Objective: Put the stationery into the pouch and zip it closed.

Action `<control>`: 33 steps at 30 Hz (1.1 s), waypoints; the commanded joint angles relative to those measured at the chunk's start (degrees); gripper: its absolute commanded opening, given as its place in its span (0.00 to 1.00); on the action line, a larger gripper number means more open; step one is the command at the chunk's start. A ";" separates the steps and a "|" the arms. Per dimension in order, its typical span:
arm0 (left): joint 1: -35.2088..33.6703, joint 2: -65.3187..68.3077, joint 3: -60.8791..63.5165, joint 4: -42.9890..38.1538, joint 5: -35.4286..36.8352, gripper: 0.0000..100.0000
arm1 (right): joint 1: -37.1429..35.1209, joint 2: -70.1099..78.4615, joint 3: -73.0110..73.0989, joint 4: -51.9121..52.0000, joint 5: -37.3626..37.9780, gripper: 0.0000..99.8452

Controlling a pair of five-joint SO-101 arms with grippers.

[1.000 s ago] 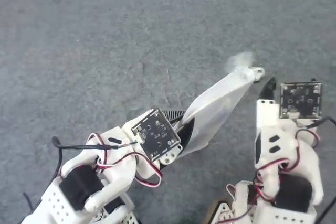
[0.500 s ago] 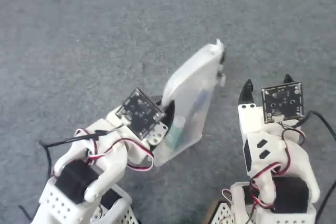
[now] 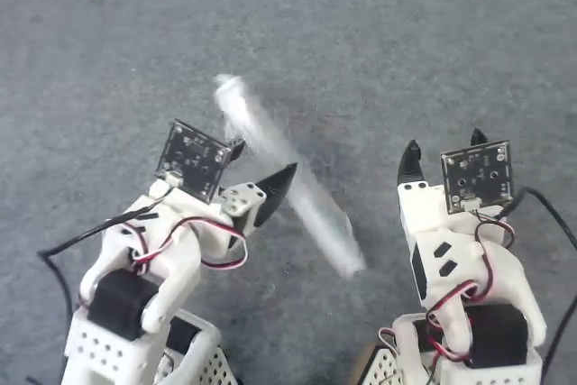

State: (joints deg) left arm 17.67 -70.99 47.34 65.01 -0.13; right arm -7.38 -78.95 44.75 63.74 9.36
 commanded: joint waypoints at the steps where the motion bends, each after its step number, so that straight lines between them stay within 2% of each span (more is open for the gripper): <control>1: -2.02 -1.14 -0.92 -2.02 0.88 0.24 | -0.40 0.13 -2.81 0.31 -0.70 0.25; 15: -11.87 -1.14 -4.97 -1.93 10.90 0.24 | -0.40 0.13 -2.81 0.31 -0.62 0.25; 25: -12.57 -1.14 -4.70 -1.93 11.34 0.24 | -0.40 0.13 -2.81 0.31 -0.35 0.25; 29: -12.57 -1.14 -4.70 -1.93 11.34 0.23 | -0.40 0.13 -3.16 -0.40 -0.26 0.14; 33: -12.57 -1.14 -5.14 -2.11 11.25 0.11 | -2.33 0.13 -3.25 -2.15 3.43 0.05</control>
State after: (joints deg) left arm 5.36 -71.08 45.76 65.01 10.24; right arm -7.91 -78.95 44.75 63.21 10.42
